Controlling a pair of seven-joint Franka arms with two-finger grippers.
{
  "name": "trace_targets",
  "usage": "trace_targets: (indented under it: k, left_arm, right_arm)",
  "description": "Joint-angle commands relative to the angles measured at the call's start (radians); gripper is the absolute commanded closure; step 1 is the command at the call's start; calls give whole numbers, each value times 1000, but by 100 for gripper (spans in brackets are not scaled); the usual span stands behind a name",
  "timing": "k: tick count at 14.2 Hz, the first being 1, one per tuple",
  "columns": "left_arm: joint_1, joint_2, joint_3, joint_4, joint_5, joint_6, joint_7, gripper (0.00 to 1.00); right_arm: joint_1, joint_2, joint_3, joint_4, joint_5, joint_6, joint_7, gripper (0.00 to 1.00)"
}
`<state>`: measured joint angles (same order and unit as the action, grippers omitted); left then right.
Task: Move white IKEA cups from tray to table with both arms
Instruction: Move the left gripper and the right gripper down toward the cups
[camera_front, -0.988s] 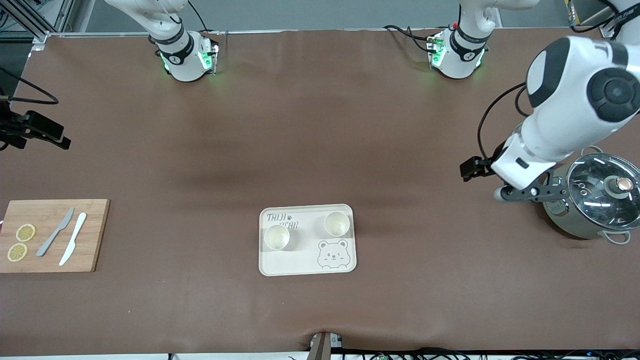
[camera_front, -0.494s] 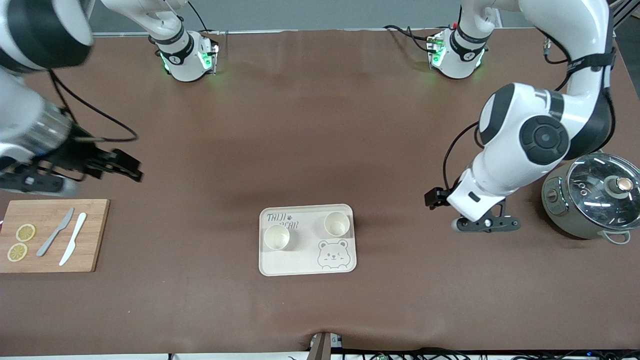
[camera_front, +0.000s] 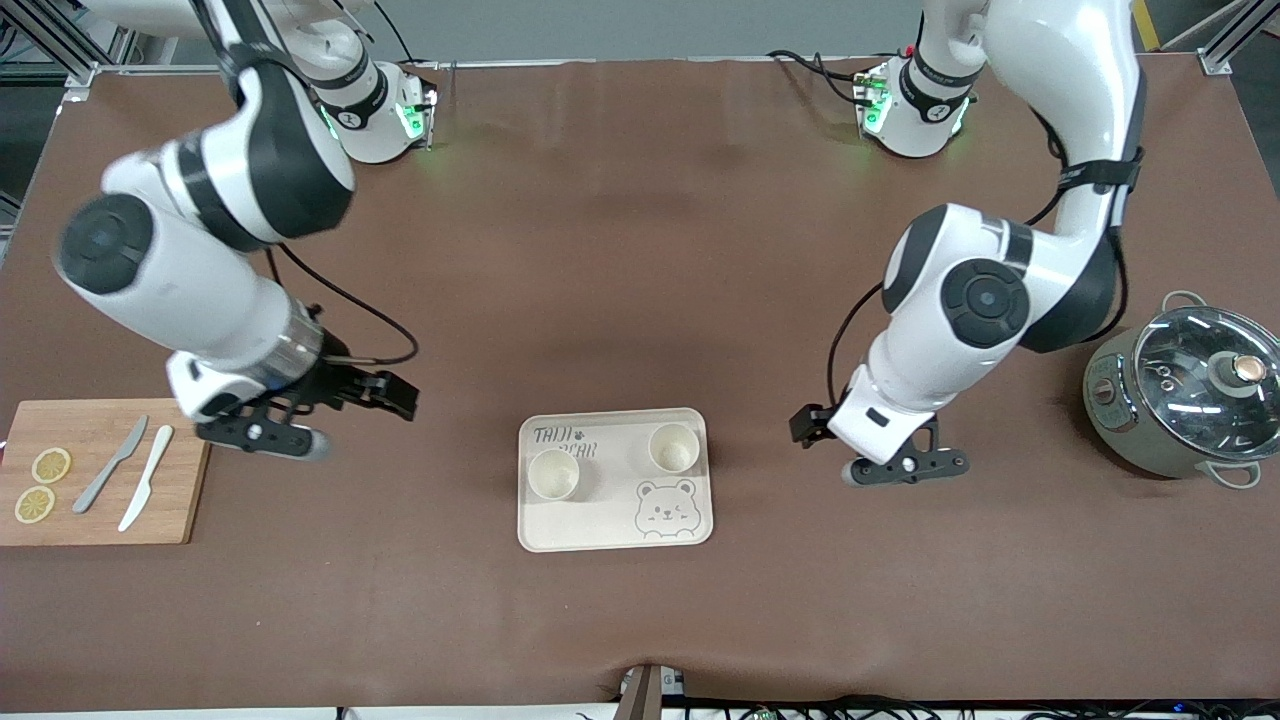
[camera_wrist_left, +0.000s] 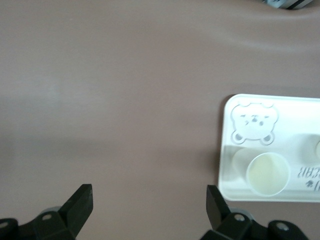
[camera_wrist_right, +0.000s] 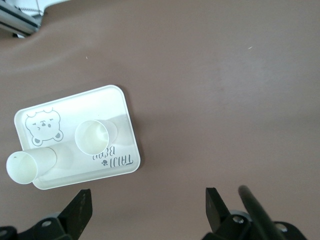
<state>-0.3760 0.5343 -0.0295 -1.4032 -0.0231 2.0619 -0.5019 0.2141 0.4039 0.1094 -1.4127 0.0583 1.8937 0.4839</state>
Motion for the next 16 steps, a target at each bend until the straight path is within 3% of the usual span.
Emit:
trace_targets:
  k: [1, 6, 16]
  left_arm:
    - [-18, 62, 2, 55, -14, 55, -41, 0]
    - [-69, 128, 3, 55, -14, 148, -127, 0]
    - [-153, 269, 3, 76, -12, 244, -179, 0]
  right_arm:
    - [33, 68, -8, 18, 0, 66, 21, 0]
    - [116, 176, -11, 21, -96, 169, 125, 0]
    - [174, 315, -13, 23, -100, 349, 177, 0]
